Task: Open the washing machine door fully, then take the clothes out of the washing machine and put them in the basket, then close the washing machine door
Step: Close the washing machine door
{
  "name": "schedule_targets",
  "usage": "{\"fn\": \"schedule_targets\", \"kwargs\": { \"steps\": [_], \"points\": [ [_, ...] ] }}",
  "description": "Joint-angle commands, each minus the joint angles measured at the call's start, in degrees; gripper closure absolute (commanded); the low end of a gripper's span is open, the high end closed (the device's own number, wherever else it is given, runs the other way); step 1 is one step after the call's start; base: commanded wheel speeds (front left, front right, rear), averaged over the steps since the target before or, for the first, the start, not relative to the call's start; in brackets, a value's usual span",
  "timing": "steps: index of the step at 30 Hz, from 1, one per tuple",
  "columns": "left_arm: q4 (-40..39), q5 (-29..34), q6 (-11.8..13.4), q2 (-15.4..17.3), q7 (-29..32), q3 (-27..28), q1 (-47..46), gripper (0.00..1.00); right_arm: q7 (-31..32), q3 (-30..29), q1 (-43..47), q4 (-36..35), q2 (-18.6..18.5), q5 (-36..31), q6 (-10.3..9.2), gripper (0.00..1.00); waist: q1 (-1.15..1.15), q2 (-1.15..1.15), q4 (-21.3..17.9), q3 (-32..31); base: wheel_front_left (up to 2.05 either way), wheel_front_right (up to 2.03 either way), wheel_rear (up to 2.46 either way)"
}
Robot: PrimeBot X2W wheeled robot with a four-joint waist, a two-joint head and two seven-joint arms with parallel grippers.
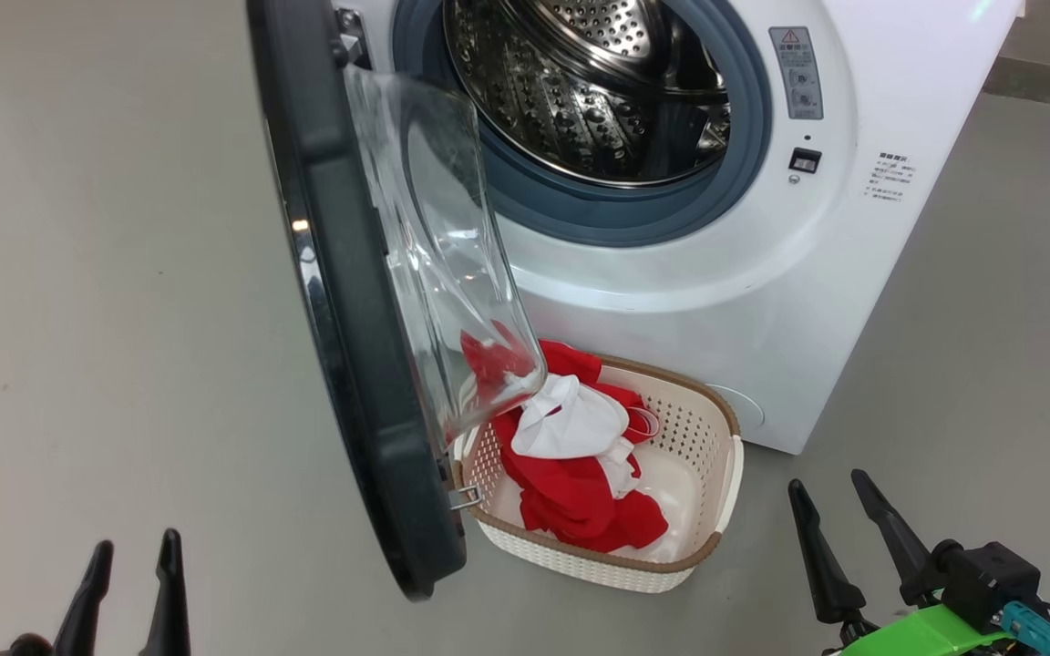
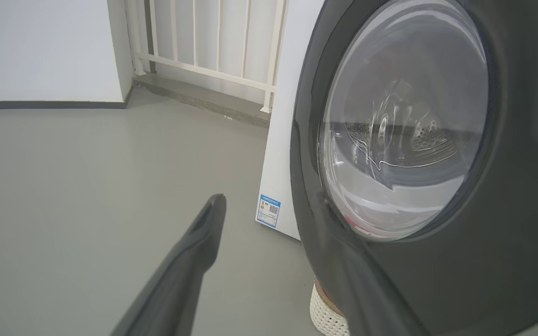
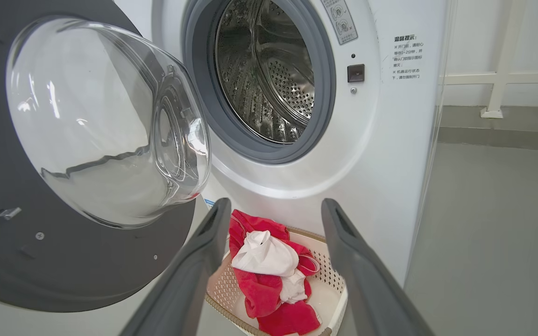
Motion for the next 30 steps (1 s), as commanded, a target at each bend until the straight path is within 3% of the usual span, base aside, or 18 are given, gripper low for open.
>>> {"fn": "schedule_targets", "kwargs": {
  "steps": [1, 2, 3, 4, 9, 16, 19, 24, 30],
  "points": [
    [-1.89, -0.66, -0.3, 1.55, -0.69, 1.6, -2.24, 0.46, -0.38, 1.4, -0.23, -1.22, -0.29, -0.15, 0.36, 0.0, 0.0, 0.0, -0.07, -0.05, 0.0, 0.0, 0.0],
    [-2.35, -2.48, -0.3, 1.57, -0.69, 1.09, -2.56, 0.59, -0.38, 1.51, -0.24, -1.19, -0.27, -0.11, 0.36, 0.0, 0.0, 0.0, -0.17, -0.07, 0.0, 0.0, 0.0],
    [-2.89, -4.83, -0.3, 1.64, -0.69, 0.57, -2.91, 0.83, -0.38, 1.62, -0.28, -1.16, -0.25, -0.07, 0.36, 0.0, 0.0, 0.0, -0.28, -0.05, 0.0, 0.0, 0.0],
    [-3.53, -6.92, -0.3, 2.07, -0.69, -0.03, -3.22, 1.0, -0.38, 1.73, -0.36, -1.14, -0.23, -0.04, 0.36, 0.0, 0.0, 0.0, -0.42, 0.0, 0.0, 0.0, 0.0],
    [-6.78, -24.61, -0.3, 4.57, -0.69, -4.8, -4.47, 1.0, -0.38, 2.1, -0.98, -1.18, -0.07, -0.02, 0.36, 0.0, 0.0, 0.0, -1.67, 0.58, 0.0, 0.0, 0.0],
    [-11.64, -49.69, -0.3, 14.71, 0.33, -16.47, -5.93, 1.0, -0.38, 1.8, -1.51, -1.56, 0.2, -0.33, 0.36, 0.0, 0.0, 0.0, -4.16, 1.94, 0.0, 0.0, 0.0],
    [-13.15, -54.76, -0.3, 18.37, 0.96, -19.94, -7.02, 1.0, -0.38, 1.69, -1.75, -1.71, 0.3, -0.49, 0.36, 0.0, 0.0, 0.0, -5.26, 2.64, 0.0, 0.0, 0.0],
    [-16.92, -60.49, -0.3, 21.75, 1.31, -23.99, -8.97, 1.0, -0.38, 1.57, -2.44, -1.77, 0.42, -0.58, 0.36, 0.0, 0.0, 0.0, -7.08, 3.81, 0.0, 0.0, 0.0],
    [-20.89, -62.64, -0.3, 24.5, 1.45, -28.03, -10.58, 1.0, -0.38, 1.23, -3.42, -2.04, 0.5, -0.81, 0.36, 0.0, 0.0, 0.0, -8.94, 5.28, 0.0, 0.0, 0.0]
  ]
}}
